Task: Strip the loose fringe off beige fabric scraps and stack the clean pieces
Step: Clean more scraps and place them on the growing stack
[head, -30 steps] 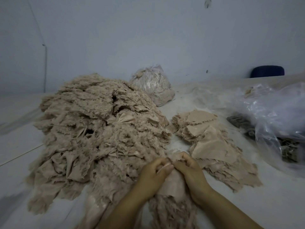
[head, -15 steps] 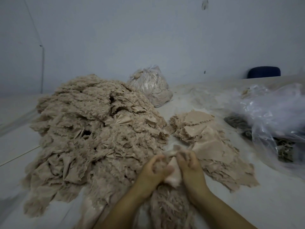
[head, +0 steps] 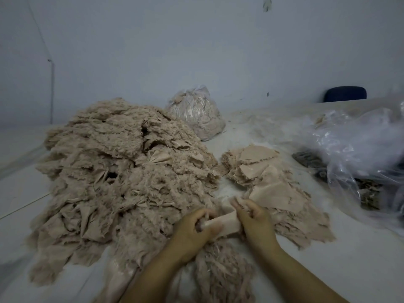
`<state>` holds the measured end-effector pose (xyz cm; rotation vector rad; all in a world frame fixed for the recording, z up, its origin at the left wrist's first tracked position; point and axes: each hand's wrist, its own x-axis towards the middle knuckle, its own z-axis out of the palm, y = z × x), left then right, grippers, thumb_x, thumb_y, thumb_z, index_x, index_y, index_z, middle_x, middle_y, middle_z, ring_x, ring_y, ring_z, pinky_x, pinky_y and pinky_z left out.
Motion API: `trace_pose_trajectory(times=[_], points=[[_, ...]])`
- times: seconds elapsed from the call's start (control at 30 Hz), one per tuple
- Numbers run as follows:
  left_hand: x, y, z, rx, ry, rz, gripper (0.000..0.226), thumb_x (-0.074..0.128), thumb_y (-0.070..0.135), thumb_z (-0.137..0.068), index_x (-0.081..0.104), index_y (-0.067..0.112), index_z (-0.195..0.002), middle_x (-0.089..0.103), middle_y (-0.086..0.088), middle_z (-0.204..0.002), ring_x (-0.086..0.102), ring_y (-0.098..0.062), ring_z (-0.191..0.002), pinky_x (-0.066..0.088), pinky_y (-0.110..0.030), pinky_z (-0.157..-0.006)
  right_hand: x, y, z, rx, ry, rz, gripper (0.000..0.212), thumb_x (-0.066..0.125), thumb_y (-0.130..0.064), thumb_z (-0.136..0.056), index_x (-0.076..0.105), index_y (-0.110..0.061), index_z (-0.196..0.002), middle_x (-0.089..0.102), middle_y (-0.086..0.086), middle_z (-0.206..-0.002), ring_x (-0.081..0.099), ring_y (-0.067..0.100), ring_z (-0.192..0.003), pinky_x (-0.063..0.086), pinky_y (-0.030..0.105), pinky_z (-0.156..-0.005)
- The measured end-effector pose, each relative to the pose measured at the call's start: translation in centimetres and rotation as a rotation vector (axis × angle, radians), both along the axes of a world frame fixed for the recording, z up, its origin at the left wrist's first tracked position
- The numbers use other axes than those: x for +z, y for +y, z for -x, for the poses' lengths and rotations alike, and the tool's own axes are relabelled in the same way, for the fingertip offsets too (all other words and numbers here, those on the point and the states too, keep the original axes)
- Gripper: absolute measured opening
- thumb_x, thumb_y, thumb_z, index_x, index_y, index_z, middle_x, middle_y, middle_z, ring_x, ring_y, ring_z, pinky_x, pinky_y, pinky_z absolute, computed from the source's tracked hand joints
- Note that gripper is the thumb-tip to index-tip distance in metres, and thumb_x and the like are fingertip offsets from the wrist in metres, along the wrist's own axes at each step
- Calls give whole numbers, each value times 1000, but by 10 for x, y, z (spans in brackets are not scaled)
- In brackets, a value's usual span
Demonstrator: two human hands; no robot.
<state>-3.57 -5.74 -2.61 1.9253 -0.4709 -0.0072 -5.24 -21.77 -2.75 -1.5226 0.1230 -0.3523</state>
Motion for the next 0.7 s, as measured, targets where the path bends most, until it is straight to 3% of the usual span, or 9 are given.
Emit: trace_pose_trajectory(times=[0.1, 0.17, 0.23, 0.33, 0.4, 0.53, 0.63, 0.7], points=[[6, -4, 3, 14, -198, -200, 56, 59, 69, -67, 47, 50, -118, 42, 29, -119, 45, 14, -104, 40, -4, -82, -3, 7, 5, 139, 7, 180, 30, 72, -20, -84, 57, -16, -58, 51, -8, -51, 46, 7, -51, 38, 22, -52], [4, -11, 5, -87, -194, -217, 52, 63, 62, -71, 46, 53, -119, 40, 30, -123, 42, 18, -107, 35, 0, -84, -7, 10, 7, 191, 14, 252, 29, 73, -11, -81, 61, -21, -56, 53, -9, -52, 45, 5, -52, 39, 22, -52], [3, -13, 3, -64, -161, -46, 22, 69, 29, -83, 62, 44, -98, 56, 10, -106, 53, 10, -94, 41, -8, -81, -9, 10, 8, 221, 21, 303, 19, 73, -7, -80, 65, -9, -62, 53, -3, -53, 43, 7, -52, 38, 27, -53], [0, -5, -2, 64, -160, 30, 34, 60, 2, -88, 63, 31, -73, 59, 2, -80, 56, 0, -74, 43, -18, -71, -10, 12, 9, 263, 5, 316, 27, 81, -19, -74, 60, -12, -58, 39, -12, -45, 31, 3, -45, 26, 18, -47], [0, -4, -3, 69, -83, 73, 33, 54, -1, -91, 59, 22, -68, 57, 6, -71, 52, -1, -67, 42, -19, -66, -6, 13, 7, 274, -1, 242, 24, 81, -21, -74, 64, -14, -59, 44, -11, -46, 34, 4, -46, 28, 18, -47], [0, -6, -6, 165, 122, 308, 23, 51, 5, -93, 58, 9, -72, 54, 2, -59, 49, -9, -57, 42, -25, -54, -2, 13, 7, 310, 26, 79, 15, 76, -19, -79, 72, -9, -67, 63, 9, -62, 51, 14, -57, 41, 23, -54], [1, 2, -12, 293, 205, 468, 23, 48, 8, -96, 54, 7, -74, 39, 2, -50, 33, -4, -39, 29, -17, -38, 0, 8, 8, 254, 22, -48, 15, 71, -15, -82, 70, -10, -68, 65, 3, -65, 57, 10, -58, 45, 19, -54], [2, 12, -14, 322, 184, 479, 25, 47, 9, -97, 53, 10, -73, 35, 4, -50, 27, -4, -38, 24, -16, -36, 5, -3, 4, 94, 10, -73, 15, 66, -18, -87, 68, -13, -73, 70, 0, -69, 62, 10, -59, 48, 19, -52]])
